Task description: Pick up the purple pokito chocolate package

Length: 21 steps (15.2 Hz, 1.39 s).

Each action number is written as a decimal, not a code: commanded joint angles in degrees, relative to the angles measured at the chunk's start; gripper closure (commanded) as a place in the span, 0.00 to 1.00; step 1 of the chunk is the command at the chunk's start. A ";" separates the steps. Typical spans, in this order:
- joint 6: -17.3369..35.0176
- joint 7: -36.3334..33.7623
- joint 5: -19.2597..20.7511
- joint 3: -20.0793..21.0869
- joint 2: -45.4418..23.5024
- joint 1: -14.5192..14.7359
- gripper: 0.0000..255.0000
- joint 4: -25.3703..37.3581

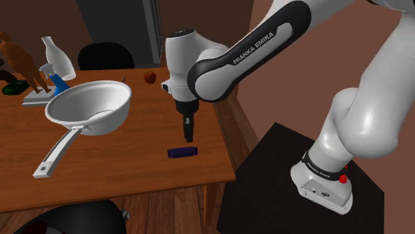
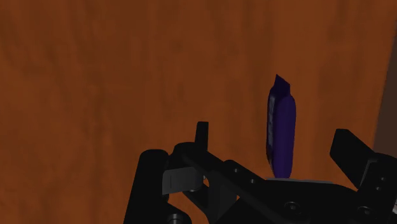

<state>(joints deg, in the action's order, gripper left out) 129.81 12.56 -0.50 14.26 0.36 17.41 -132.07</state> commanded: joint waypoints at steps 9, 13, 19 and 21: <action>7.01 -1.11 4.03 1.77 -9.62 2.47 0.00 2.15; 8.84 -1.61 4.74 1.57 -11.17 2.61 0.00 1.80; 8.84 -1.68 4.74 1.59 -11.16 2.66 1.00 1.79; 8.83 -1.66 4.74 1.59 -11.15 2.65 1.00 1.79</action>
<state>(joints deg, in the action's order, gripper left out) 138.64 10.90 4.25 15.82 -10.76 20.04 -130.26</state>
